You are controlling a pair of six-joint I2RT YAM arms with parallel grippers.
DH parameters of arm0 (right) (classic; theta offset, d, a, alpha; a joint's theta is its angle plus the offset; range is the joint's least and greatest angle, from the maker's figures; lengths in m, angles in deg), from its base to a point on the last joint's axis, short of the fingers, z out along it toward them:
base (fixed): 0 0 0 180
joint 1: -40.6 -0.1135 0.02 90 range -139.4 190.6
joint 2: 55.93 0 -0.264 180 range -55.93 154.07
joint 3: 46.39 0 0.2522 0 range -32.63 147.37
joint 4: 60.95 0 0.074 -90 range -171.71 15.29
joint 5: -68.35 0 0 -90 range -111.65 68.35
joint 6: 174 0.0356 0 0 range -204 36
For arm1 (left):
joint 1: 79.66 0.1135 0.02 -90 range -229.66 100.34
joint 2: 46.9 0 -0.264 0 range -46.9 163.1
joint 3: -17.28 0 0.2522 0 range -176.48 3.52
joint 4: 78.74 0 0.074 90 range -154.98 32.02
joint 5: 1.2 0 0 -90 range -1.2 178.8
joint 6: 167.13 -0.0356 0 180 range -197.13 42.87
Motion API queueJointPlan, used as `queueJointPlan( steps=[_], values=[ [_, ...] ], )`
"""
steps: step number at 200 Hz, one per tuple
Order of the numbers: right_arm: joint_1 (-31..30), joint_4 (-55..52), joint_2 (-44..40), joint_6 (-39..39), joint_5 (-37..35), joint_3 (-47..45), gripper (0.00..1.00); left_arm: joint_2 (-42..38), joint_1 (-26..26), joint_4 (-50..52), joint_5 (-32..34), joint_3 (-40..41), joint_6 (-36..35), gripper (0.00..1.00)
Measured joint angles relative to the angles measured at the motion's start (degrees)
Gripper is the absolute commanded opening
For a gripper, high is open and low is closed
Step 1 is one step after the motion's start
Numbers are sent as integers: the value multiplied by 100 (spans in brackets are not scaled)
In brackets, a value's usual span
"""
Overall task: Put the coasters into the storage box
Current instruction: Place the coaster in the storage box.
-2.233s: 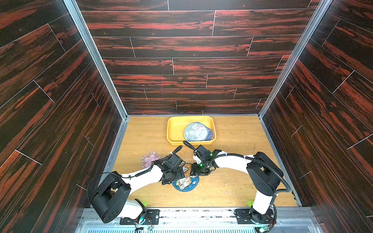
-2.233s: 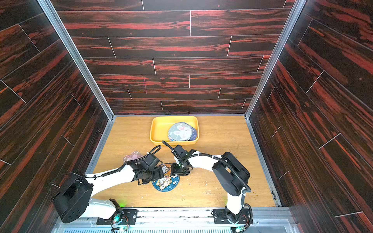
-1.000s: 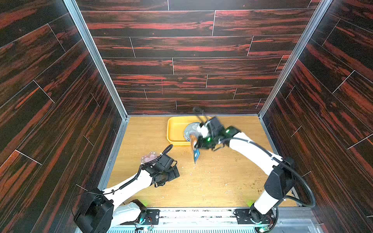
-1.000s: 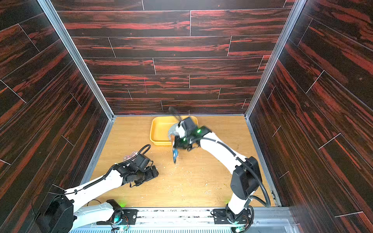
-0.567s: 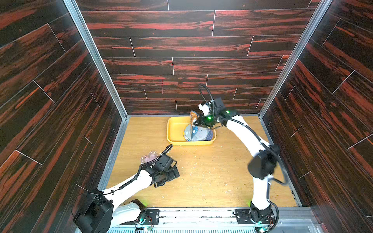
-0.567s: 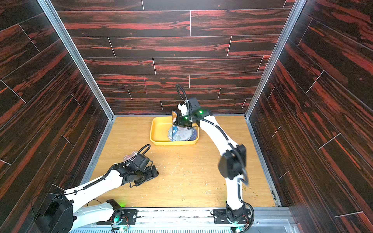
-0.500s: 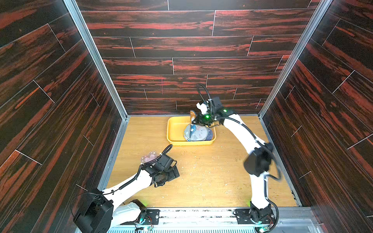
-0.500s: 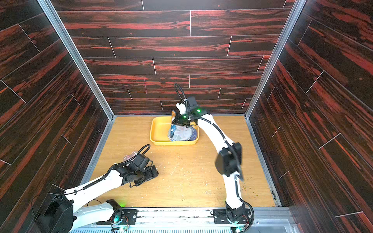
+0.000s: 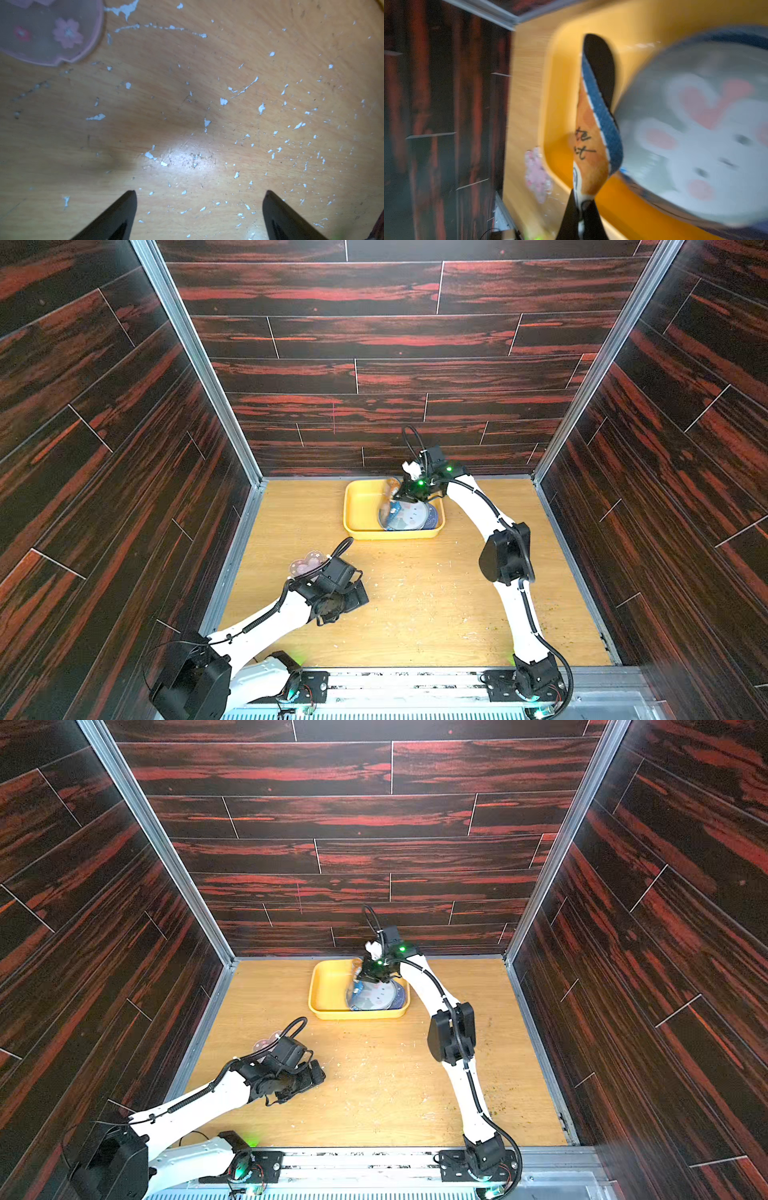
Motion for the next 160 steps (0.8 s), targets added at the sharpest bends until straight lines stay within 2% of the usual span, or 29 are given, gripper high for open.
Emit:
queueJointPlan(
  steps=[25, 49, 61, 81, 104, 118, 160],
  values=[
    [184, -212, 0, -105, -271, -197, 0, -11, 22, 2, 0, 0, 0, 97],
    [282, -420, 0, -258, -640, -221, 12, -15, 50, 4, 4, 0, 0, 97],
    [284, -518, 0, -369, -831, -221, 28, -15, 55, 9, 13, 0, -2, 97],
    [258, -671, 0, -525, -1150, -221, 49, -15, 63, 46, 33, 0, -2, 98],
    [227, -780, -2, -605, -1456, -221, 63, -24, 90, 101, 92, -2, -7, 98],
    [208, -831, -2, -682, -1622, -221, 68, -37, 131, 146, 151, -2, -24, 98],
    [103, -920, -52, -844, -1967, -302, 71, -247, 363, 424, 426, -28, -85, 98]
  ],
)
